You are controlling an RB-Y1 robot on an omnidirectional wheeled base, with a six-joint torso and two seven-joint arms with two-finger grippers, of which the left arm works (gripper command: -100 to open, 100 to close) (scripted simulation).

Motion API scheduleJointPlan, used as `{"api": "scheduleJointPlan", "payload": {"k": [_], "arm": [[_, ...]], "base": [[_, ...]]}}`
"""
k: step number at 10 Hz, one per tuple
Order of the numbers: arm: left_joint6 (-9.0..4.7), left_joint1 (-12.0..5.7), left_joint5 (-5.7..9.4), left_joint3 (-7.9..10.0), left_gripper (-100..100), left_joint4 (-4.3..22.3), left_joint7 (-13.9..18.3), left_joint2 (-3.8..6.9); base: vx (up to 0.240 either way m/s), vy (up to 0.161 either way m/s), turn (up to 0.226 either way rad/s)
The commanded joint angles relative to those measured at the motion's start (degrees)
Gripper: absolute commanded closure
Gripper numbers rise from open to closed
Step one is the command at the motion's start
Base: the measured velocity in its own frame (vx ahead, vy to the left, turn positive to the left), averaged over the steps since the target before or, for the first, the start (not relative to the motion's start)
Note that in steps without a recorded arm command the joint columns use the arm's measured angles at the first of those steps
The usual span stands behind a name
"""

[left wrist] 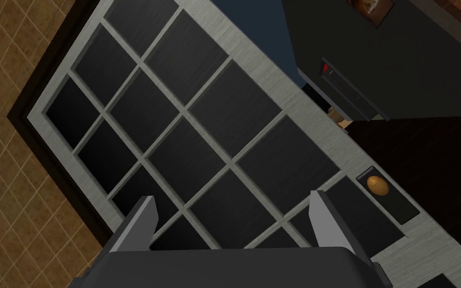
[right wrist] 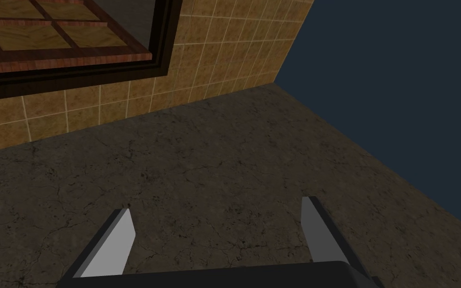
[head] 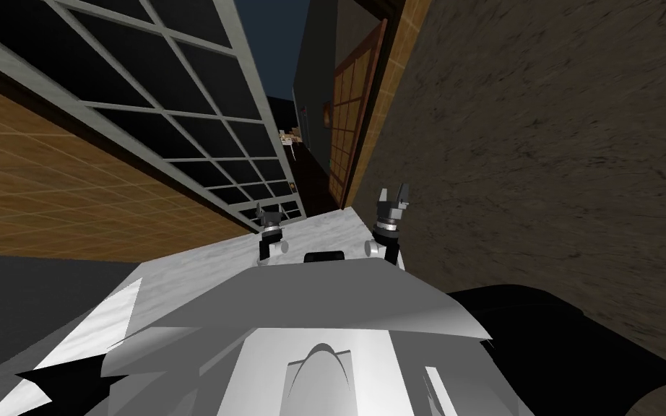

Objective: Push the door open

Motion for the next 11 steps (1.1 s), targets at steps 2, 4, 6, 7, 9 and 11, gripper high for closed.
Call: {"api": "scheduleJointPlan", "payload": {"k": [2, 4, 6, 7, 9, 11], "arm": [[-1.28, -2.02, 1.61, 0.41, -100, 4.67, 3.03, 0.21], [-2.34, -3.6, 2.83, 0.72, -100, 8.33, 5.3, 0.35], [-3.41, -5.19, 4.04, 1.03, -100, 12.22, 7.57, 0.45], [-3.94, -5.98, 4.65, 1.18, -100, 14.1, 8.71, 0.47], [-4.47, -6.78, 5.26, 1.33, -100, 16.21, 9.84, 0.5], [-5.53, -8.36, 6.48, 1.64, -100, 20.0, 12.11, 0.54]], "base": [[0.095, 0.042, -0.089], [0.091, 0.042, -0.096], [0.088, 0.029, -0.074], [0.076, 0.052, -0.084], [0.067, 0.05, -0.058], [0.073, 0.024, -0.069]]}}
